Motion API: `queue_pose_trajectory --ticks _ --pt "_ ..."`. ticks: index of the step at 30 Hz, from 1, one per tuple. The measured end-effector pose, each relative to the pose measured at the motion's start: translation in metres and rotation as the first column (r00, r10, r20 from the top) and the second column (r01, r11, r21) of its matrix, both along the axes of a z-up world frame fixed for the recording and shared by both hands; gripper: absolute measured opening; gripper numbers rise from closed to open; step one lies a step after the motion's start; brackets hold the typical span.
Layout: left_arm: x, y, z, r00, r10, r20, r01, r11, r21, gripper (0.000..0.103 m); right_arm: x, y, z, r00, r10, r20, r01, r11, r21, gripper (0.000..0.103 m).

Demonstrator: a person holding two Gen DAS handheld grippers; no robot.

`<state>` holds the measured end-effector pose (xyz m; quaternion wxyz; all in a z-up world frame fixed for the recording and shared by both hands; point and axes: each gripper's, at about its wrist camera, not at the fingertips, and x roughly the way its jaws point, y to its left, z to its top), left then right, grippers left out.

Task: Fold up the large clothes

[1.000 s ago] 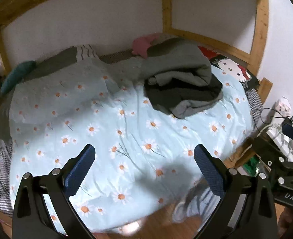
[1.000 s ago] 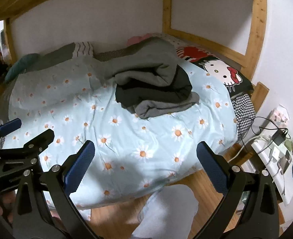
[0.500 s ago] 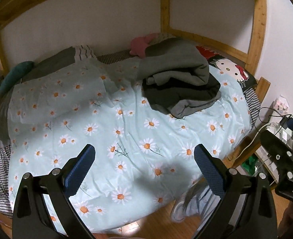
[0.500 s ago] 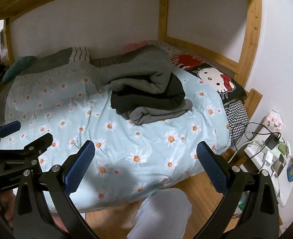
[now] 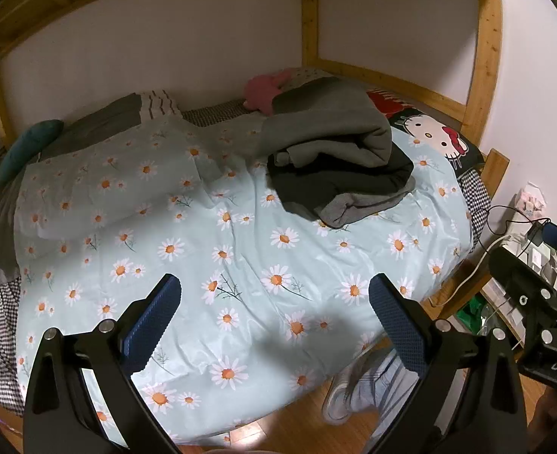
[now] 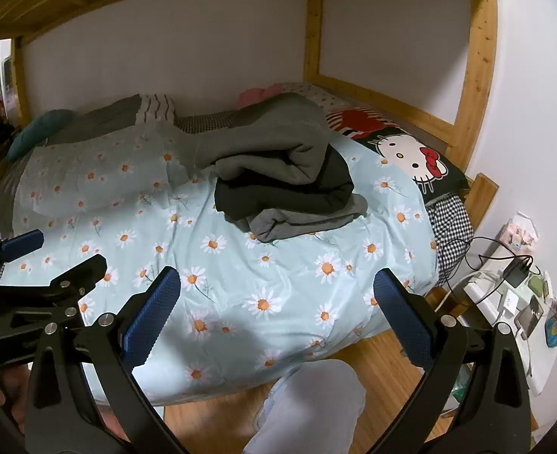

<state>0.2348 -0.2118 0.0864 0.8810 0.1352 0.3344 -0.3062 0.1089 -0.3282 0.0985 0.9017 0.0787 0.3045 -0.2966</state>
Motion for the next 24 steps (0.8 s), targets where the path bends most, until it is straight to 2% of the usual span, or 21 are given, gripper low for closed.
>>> queue_pose_trajectory --ticks 24 --pt "-0.0007 0.0028 0.0047 1.000 -0.005 -0.006 0.005 1.000 -0.002 0.098 0.0021 0.0005 0.0013 1.000 -0.003 -0.006 0.003 1.000 -0.009 0.100"
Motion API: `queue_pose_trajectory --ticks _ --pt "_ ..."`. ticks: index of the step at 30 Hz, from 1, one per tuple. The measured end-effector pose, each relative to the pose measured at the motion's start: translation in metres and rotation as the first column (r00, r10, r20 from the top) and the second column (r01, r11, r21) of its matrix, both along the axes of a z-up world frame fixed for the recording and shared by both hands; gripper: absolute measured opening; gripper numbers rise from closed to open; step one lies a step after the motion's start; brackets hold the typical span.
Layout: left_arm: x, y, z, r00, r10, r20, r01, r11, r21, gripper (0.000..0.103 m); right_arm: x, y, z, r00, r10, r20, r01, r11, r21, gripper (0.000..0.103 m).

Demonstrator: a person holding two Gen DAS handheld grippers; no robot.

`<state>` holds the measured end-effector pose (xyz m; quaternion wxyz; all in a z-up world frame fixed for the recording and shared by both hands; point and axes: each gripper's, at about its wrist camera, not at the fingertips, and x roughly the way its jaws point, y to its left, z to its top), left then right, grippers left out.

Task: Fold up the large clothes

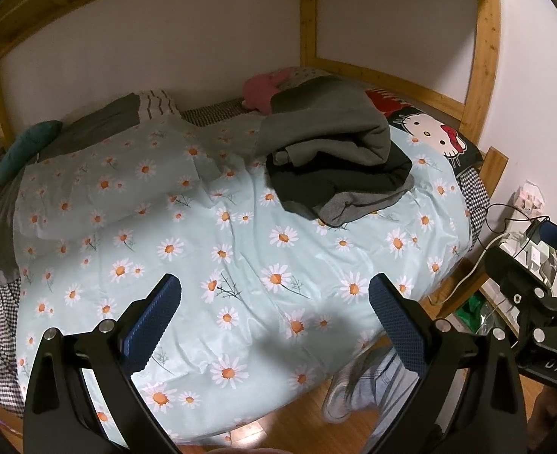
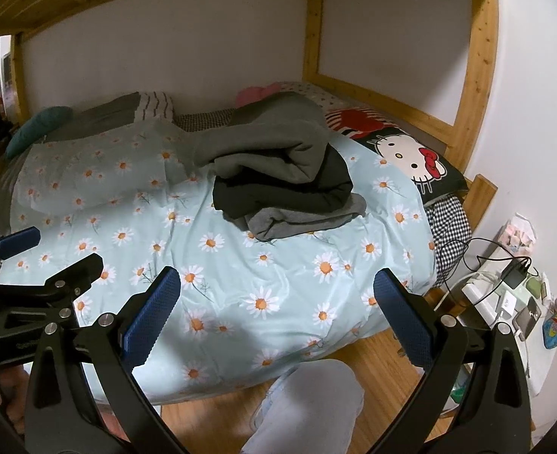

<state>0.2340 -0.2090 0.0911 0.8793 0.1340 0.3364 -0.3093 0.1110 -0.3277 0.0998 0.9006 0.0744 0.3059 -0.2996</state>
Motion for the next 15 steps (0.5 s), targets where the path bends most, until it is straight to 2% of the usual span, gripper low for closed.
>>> queue_pose_trajectory --ticks 15 --pt "0.0030 0.0016 0.0039 1.000 -0.009 -0.002 0.009 1.000 0.004 0.098 0.0012 0.0000 0.0004 1.000 0.002 -0.001 -0.002 1.000 -0.002 0.100"
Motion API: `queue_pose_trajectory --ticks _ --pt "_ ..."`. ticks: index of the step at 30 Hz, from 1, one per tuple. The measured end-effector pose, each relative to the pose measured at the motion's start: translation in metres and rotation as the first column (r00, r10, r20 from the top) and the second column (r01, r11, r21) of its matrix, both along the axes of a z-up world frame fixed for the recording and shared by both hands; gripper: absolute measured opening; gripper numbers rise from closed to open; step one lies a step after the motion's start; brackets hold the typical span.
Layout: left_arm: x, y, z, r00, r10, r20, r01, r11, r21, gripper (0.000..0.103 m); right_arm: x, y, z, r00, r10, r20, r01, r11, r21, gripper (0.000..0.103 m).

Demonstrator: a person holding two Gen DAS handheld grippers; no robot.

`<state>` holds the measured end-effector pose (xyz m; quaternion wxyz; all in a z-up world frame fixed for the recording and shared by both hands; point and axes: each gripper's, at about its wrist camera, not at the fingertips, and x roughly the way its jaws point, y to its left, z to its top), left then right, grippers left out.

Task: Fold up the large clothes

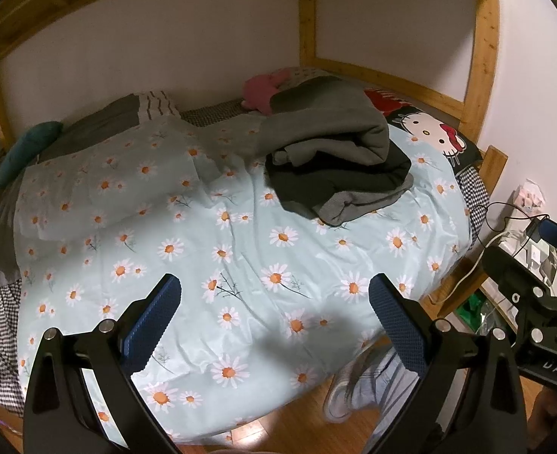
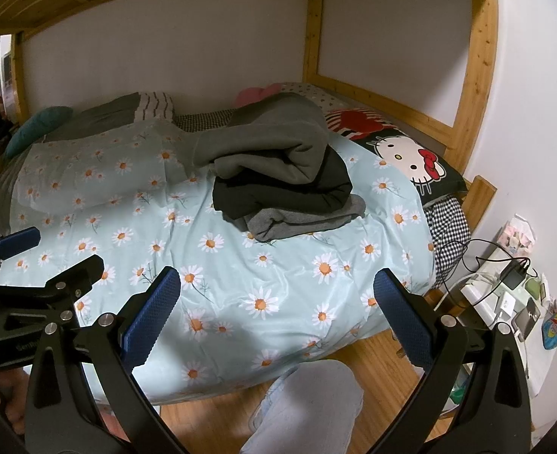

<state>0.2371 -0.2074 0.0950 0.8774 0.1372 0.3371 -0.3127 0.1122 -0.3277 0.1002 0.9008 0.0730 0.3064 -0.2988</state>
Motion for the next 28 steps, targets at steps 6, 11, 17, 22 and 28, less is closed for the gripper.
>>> queue_pose_trajectory --ticks 6,11,17,22,28 --pt "-0.0002 -0.0003 0.0000 1.000 0.000 -0.001 0.000 1.000 0.000 0.098 0.0002 0.0001 -0.0001 1.000 0.002 0.000 -0.002 1.000 0.000 0.100" --pt "-0.0032 -0.0035 -0.0025 1.000 -0.004 0.010 0.004 1.000 0.015 0.098 -0.0004 0.0006 -0.0003 1.000 -0.001 0.000 0.001 1.000 0.001 0.100" --pt "-0.0034 -0.0035 -0.0032 1.000 -0.005 0.011 0.005 1.000 0.016 0.098 -0.0004 0.0002 -0.0002 1.000 0.000 0.001 0.000 1.000 0.001 0.100" --pt "-0.0039 -0.0045 -0.0040 1.000 -0.004 -0.001 0.004 1.000 0.006 0.098 -0.0012 0.0003 -0.0014 1.000 -0.003 0.000 0.003 1.000 0.003 0.100" --pt "-0.0026 -0.0033 -0.0061 1.000 -0.003 -0.002 0.003 1.000 0.012 0.098 -0.0009 0.0021 -0.0025 1.000 0.000 0.005 0.000 1.000 0.005 0.100"
